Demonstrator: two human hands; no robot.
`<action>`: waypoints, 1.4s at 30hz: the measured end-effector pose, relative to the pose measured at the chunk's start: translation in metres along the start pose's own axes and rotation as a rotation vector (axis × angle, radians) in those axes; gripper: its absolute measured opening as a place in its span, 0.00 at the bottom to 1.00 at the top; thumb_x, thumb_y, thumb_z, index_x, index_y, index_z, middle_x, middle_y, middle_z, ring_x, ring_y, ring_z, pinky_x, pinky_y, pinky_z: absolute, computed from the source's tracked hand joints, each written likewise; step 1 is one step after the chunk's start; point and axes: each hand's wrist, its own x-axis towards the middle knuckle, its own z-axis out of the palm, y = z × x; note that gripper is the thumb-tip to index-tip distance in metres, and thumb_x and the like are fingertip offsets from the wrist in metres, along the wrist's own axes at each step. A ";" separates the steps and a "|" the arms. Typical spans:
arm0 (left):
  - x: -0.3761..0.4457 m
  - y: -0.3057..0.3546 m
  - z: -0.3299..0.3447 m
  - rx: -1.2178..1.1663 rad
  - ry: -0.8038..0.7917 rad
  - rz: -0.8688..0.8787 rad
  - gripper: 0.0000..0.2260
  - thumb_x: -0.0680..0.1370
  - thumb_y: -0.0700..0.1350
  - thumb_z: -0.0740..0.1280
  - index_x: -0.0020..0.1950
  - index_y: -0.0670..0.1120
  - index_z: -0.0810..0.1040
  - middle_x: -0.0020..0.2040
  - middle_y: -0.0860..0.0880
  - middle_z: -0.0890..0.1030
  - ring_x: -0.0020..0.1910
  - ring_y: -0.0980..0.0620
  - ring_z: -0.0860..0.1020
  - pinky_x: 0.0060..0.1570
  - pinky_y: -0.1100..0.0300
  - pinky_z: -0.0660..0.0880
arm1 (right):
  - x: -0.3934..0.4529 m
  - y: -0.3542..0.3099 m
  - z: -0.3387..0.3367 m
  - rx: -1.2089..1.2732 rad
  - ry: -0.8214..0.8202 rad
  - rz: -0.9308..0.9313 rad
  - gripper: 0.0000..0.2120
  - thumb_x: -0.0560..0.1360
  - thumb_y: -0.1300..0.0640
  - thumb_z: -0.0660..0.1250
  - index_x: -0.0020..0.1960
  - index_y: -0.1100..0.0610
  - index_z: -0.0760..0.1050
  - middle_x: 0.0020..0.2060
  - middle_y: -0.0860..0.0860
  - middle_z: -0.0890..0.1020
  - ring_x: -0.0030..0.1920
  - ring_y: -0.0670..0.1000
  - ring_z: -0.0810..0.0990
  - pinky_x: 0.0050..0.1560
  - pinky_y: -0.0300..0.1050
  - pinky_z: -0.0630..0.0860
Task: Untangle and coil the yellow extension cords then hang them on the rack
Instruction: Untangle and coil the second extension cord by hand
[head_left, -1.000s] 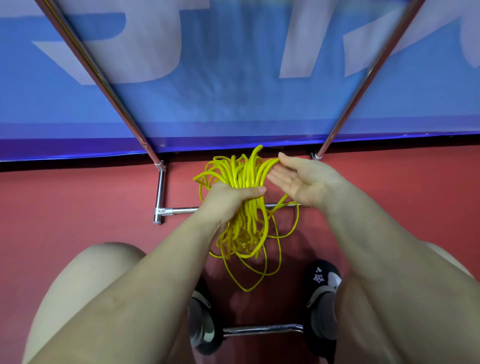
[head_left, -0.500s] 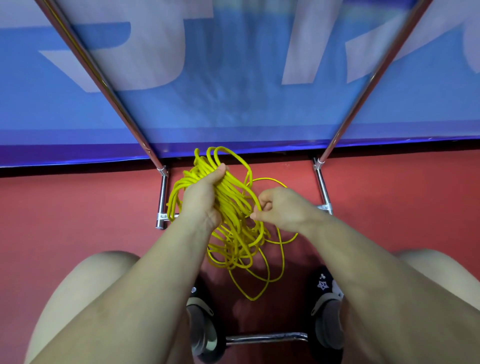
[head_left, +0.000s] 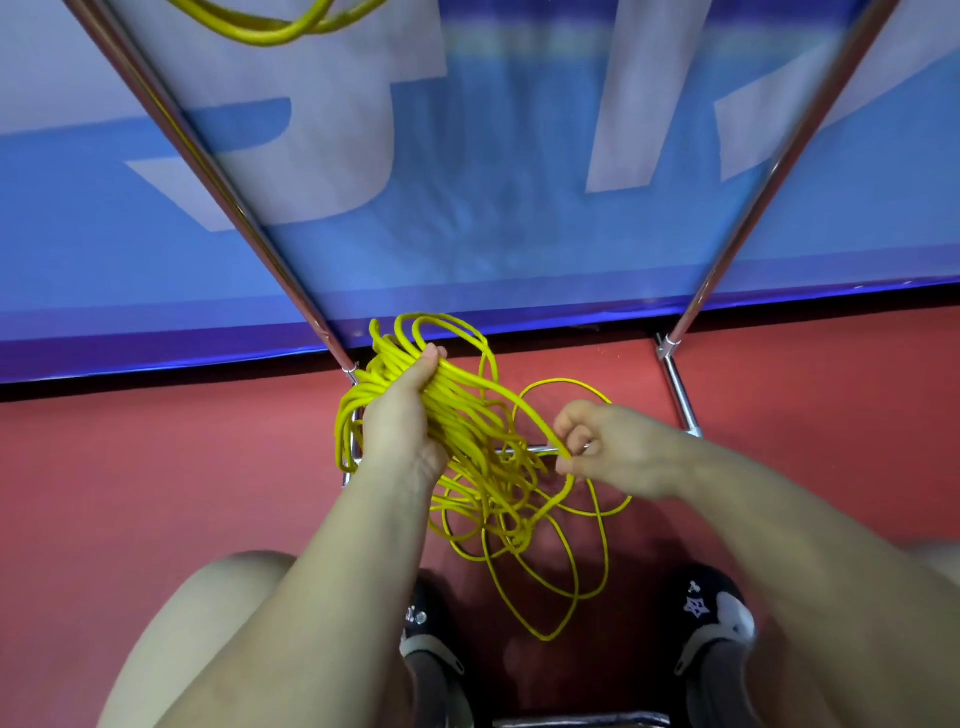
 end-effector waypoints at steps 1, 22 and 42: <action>0.000 0.001 -0.001 -0.002 0.003 0.006 0.06 0.77 0.43 0.67 0.42 0.42 0.79 0.25 0.49 0.76 0.23 0.51 0.78 0.22 0.57 0.75 | -0.001 -0.001 0.000 -0.001 -0.028 -0.004 0.09 0.75 0.64 0.67 0.46 0.53 0.68 0.36 0.46 0.71 0.32 0.39 0.69 0.35 0.27 0.67; 0.003 -0.012 -0.006 0.260 -0.126 -0.053 0.03 0.72 0.37 0.70 0.40 0.44 0.79 0.32 0.47 0.79 0.27 0.51 0.79 0.31 0.56 0.79 | -0.010 -0.025 -0.030 0.742 0.187 0.015 0.03 0.77 0.58 0.62 0.49 0.54 0.74 0.36 0.49 0.82 0.27 0.42 0.78 0.32 0.33 0.77; -0.014 -0.042 0.006 0.628 -0.285 0.045 0.04 0.70 0.36 0.73 0.44 0.40 0.83 0.43 0.41 0.84 0.41 0.46 0.83 0.45 0.51 0.81 | -0.005 -0.016 -0.043 1.350 0.489 0.316 0.07 0.77 0.59 0.64 0.40 0.58 0.73 0.23 0.49 0.81 0.25 0.44 0.81 0.28 0.37 0.78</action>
